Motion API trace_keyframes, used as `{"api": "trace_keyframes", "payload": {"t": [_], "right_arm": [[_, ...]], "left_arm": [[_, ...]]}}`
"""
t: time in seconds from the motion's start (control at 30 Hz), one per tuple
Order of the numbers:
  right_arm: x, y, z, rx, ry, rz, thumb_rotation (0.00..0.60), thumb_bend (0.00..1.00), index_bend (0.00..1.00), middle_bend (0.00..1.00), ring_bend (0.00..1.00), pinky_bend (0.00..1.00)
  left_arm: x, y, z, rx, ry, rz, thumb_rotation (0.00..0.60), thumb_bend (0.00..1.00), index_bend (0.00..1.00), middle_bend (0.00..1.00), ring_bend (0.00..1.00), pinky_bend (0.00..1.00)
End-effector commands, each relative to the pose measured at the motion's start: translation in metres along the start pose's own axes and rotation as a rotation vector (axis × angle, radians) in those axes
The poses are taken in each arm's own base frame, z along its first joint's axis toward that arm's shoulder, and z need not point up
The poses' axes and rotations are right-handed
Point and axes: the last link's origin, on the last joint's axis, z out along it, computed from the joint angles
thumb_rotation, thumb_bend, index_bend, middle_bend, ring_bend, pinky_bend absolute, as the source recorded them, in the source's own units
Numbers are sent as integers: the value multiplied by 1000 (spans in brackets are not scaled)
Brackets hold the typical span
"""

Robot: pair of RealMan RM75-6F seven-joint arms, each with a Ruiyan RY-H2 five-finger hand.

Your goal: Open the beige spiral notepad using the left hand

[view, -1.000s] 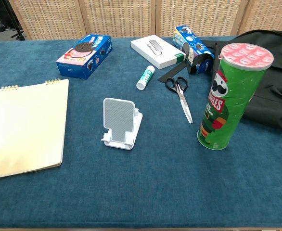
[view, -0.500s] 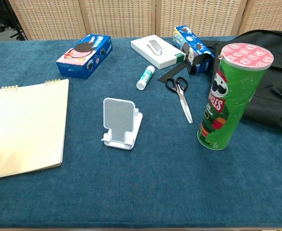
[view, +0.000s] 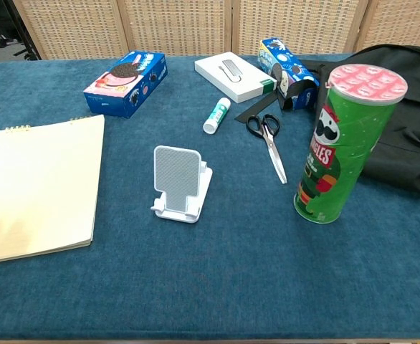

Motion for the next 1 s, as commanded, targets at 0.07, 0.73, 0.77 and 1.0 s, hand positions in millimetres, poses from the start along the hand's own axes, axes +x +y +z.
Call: {"api": "trace_keyframes", "payload": {"t": [0.07, 0.73, 0.77, 1.0], "right_arm": [[0, 0, 0, -1, -2, -1, 600, 193, 197, 0, 0, 0], [0, -1, 0, -1, -7, 4, 600, 191, 196, 0, 0, 0], [0, -1, 0, -1, -7, 4, 600, 192, 196, 0, 0, 0], [0, -1, 0, 1, -9, 12, 600, 192, 197, 0, 0, 0]], "left_arm": [[-1, 0, 0, 0, -3, 2, 600, 276, 126, 0, 0, 0], [-3, -1, 1, 9, -12, -9, 600, 445, 399, 0, 0, 0], [-3, -1, 1, 10, -12, -11, 600, 447, 415, 0, 0, 0], [-3, 0, 2, 14, -2, -20, 600, 479, 553, 0, 0, 0]]}}
